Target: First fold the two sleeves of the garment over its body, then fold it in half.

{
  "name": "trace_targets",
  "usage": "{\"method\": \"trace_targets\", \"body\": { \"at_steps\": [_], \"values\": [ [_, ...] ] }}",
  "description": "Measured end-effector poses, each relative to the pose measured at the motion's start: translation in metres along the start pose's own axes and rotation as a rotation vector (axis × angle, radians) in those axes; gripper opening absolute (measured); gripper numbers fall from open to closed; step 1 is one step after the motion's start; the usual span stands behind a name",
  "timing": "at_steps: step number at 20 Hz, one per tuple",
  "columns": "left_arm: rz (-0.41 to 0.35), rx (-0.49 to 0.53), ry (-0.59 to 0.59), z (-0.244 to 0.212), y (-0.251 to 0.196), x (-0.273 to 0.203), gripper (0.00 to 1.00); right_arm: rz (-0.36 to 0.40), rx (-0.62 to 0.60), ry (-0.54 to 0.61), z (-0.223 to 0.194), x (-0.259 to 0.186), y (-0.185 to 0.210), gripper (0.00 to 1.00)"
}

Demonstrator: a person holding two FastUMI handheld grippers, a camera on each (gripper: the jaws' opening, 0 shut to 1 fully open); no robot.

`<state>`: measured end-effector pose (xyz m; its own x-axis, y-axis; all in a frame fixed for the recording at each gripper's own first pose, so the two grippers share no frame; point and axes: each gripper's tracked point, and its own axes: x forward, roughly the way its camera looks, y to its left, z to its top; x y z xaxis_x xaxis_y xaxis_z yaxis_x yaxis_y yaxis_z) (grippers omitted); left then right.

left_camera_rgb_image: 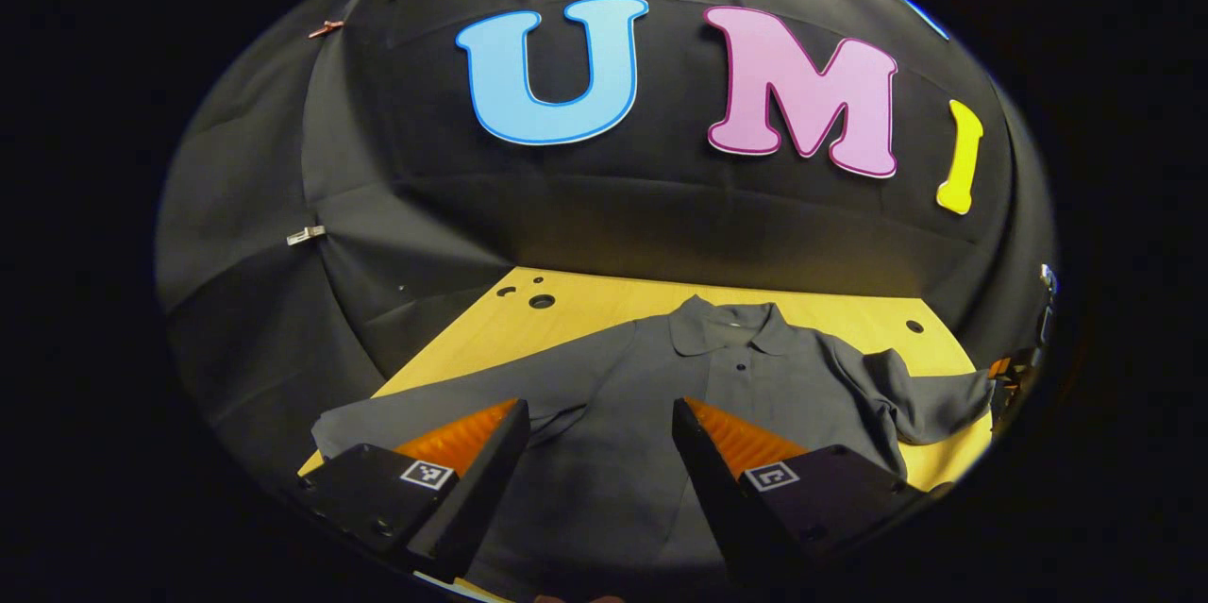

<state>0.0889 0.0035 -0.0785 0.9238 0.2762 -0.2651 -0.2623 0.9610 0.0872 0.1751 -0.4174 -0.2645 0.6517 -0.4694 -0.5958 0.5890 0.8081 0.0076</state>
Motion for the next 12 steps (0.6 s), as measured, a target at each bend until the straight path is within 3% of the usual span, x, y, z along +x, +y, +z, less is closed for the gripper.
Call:
{"method": "trace_targets", "body": {
  "at_steps": [12],
  "values": [
    [0.000,0.018,0.063,-0.017,-0.001,-0.003,0.96,-0.037,0.092,0.151,-0.027,0.065,-0.027,0.99]
  ]
}}
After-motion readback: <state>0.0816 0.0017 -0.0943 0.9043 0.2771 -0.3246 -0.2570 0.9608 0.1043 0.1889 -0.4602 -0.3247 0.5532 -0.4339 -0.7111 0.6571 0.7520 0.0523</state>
